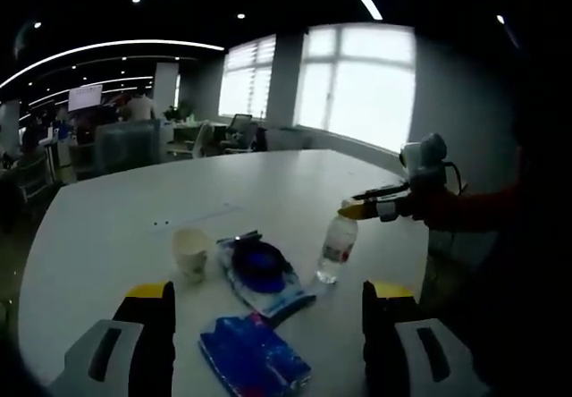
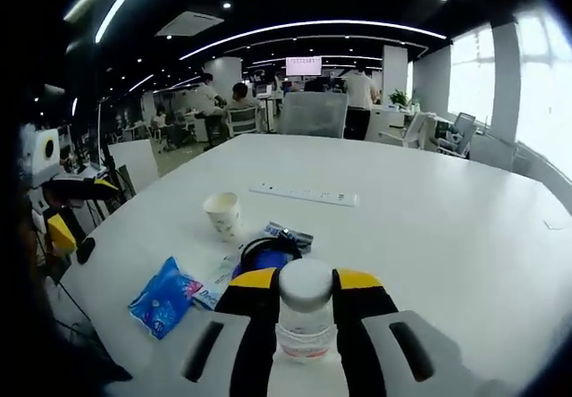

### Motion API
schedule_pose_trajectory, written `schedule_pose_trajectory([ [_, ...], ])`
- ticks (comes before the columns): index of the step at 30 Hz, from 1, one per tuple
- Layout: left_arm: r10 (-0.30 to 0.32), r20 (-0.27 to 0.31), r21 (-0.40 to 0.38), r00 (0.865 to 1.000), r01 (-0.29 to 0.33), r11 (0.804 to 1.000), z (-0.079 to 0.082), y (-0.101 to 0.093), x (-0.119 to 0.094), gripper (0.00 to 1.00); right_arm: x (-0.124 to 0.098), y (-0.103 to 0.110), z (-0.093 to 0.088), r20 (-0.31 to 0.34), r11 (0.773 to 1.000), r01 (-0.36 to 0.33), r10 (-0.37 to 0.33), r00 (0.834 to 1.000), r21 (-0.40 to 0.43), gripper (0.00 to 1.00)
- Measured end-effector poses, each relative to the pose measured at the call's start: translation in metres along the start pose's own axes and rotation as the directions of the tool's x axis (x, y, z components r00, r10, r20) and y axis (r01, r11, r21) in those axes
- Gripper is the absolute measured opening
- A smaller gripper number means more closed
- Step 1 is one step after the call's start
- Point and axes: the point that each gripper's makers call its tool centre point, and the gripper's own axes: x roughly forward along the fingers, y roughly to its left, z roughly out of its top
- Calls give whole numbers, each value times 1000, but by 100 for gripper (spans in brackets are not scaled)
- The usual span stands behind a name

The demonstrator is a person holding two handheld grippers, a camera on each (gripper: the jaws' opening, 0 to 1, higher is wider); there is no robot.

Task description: Arrange the tabletop items into an orderly group along one side of the table until the central work area is clear of visible clutter.

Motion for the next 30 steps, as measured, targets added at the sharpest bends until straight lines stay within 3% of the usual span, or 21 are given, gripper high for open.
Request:
schedule_pose_trajectory([
  [8, -5, -2, 5, 1000, 5, 1000, -2, -1, 0, 85, 2, 0, -13, -38, 1000, -9, 10, 999, 13, 20],
  [17, -14, -5, 12, 1000, 14, 1000, -4, 0, 0, 85, -1, -1, -5, 19, 1000, -13, 13, 1000, 17, 22],
  [30, -26, -16, 24, 1000, 27, 999, -3, -3, 3, 85, 4, 0, -8, -6, 999, -25, 25, 1000, -32, 20],
])
